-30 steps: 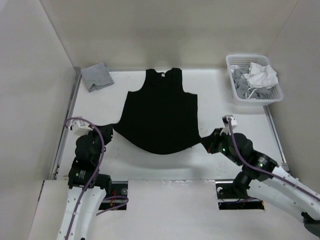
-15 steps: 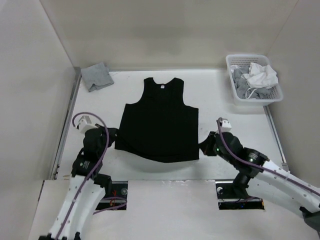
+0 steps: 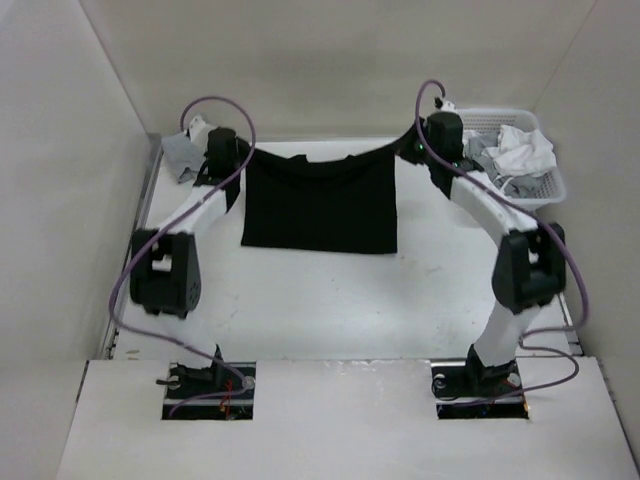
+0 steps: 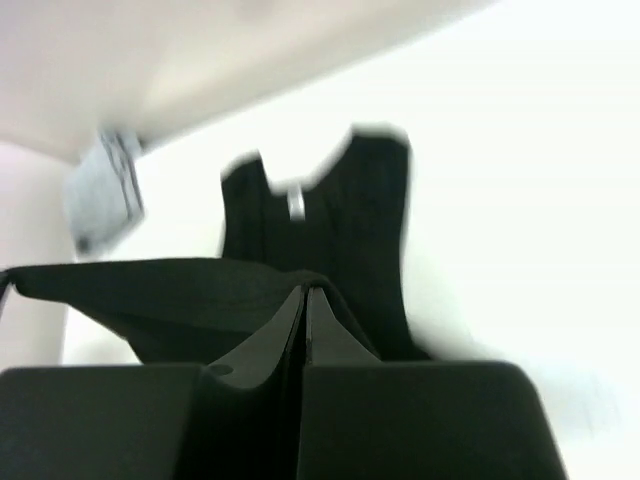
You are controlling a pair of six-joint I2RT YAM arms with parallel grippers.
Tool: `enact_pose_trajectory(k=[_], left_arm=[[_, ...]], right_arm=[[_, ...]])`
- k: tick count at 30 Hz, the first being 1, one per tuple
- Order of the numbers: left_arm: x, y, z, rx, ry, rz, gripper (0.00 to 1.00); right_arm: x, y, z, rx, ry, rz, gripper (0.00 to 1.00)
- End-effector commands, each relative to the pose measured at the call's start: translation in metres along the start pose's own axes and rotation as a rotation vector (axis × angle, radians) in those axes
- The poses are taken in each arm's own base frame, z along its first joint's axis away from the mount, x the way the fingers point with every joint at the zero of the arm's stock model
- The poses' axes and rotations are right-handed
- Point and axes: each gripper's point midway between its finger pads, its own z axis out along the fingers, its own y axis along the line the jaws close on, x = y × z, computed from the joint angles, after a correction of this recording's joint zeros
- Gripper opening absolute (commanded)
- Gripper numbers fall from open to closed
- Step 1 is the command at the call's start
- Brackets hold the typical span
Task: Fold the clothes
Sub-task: Fold the tank top
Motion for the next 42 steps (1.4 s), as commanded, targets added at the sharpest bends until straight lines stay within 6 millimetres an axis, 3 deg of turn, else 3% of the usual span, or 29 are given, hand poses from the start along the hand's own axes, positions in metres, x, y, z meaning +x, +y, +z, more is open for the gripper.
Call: enact_pose_trajectory(k=[1, 3, 5, 8, 10, 12, 14, 18, 22, 25, 30, 36, 42], left_arm=[[-0.003, -0.019, 0.06, 0.042, 0.005, 0.042, 0.19], [0.018, 0.0, 0.081, -0.01, 0.098, 0.038, 0.36], [0.023, 0.014, 0.07, -0.034, 0.103, 0.042, 0.39], [0.021, 0.028, 0.025, -0.015, 0.045, 0.059, 0.37], [0.027, 0.045, -0.013, -0.015, 0.028, 0.057, 0.37], [0.041, 0.068, -0.046, -0.031, 0.044, 0.04, 0.37], [0.059, 0.094, -0.073, -0.051, 0.082, 0.033, 0.38], [0.091, 0.13, -0.101, -0.066, 0.189, -0.002, 0.42], [0.108, 0.148, -0.109, -0.065, 0.282, -0.035, 0.44], [0.115, 0.162, -0.103, -0.094, 0.305, -0.064, 0.44], [0.118, 0.162, -0.09, -0.087, 0.305, -0.134, 0.42], [0.123, 0.168, -0.083, -0.117, 0.288, -0.144, 0.36], [0.126, 0.179, -0.083, -0.152, 0.282, -0.142, 0.35]], right_arm=[[-0.022, -0.002, 0.058, -0.034, -0.015, -0.012, 0.08], [-0.018, -0.016, 0.083, 0.01, -0.002, -0.003, 0.35], [-0.01, -0.026, 0.085, 0.05, 0.007, -0.002, 0.54], [-0.001, -0.035, 0.064, 0.07, -0.01, 0.011, 0.59], [0.016, -0.033, 0.039, 0.064, -0.016, 0.03, 0.52], [0.043, -0.026, 0.014, 0.036, -0.015, 0.033, 0.32], [0.074, -0.025, -0.009, 0.025, -0.001, 0.046, 0.06], [0.122, -0.027, -0.044, -0.003, 0.032, 0.08, 0.01], [0.154, -0.025, -0.074, -0.032, 0.063, 0.055, 0.08], [0.167, -0.037, -0.084, -0.011, 0.075, 0.057, 0.22], [0.156, -0.066, -0.074, 0.053, 0.066, 0.097, 0.41], [0.163, -0.087, -0.042, 0.114, 0.117, 0.14, 0.35], [0.169, -0.104, -0.048, 0.2, 0.123, 0.157, 0.37]])
